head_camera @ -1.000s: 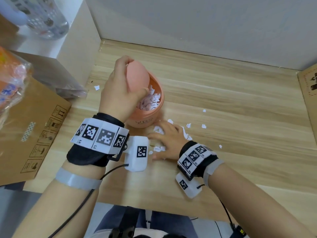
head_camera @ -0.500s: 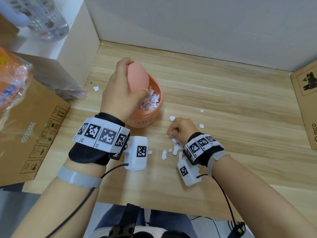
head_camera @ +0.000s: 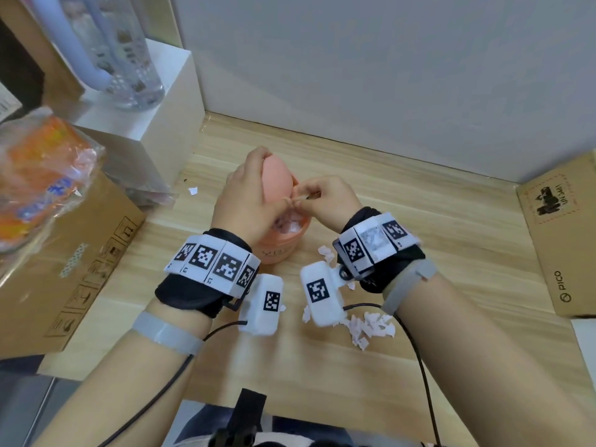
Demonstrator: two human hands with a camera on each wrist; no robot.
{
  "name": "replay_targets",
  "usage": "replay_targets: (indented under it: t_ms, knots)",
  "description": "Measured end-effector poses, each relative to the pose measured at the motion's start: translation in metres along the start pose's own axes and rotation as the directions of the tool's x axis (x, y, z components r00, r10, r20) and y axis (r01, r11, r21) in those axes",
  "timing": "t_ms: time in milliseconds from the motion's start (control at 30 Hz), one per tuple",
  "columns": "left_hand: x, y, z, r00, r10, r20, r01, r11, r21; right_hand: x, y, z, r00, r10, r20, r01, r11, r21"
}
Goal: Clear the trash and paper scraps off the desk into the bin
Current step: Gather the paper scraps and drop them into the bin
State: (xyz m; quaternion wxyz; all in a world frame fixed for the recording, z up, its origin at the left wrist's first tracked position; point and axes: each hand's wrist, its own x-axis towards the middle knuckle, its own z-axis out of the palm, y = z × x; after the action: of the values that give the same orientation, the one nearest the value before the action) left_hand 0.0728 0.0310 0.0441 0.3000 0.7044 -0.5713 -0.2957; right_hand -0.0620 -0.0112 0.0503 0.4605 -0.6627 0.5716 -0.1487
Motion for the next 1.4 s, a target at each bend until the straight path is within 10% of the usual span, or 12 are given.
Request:
replay_targets:
  t_ms: [467, 933, 1200, 1400]
  knots:
    - [0.002, -0.001, -0.001, 1.0, -0.015, 0.014, 0.015, 1.0, -0.013, 0.001, -0.01, 0.002, 0.974, 0.135, 0.181, -0.14, 0.99, 0.018]
    - [0.006, -0.002, -0.002, 1.0, 0.009, 0.008, -0.009, 1.0, -0.023, -0.002, 0.027, -0.017, 0.975, 0.067, -0.21, 0.032, 0.9, 0.435]
    - [0.007, -0.005, 0.003, 0.999, 0.044, -0.031, -0.044, 0.999, -0.001, -0.032, 0.196, -0.013, 0.763, 0.54, -0.356, -0.519, 0.84, 0.162]
    - [0.004, -0.004, 0.002, 0.998, 0.056, -0.028, -0.056, 0.998, -0.022, -0.012, 0.182, 0.013, 0.984, 0.167, -0.055, -0.175, 0.968, -0.182]
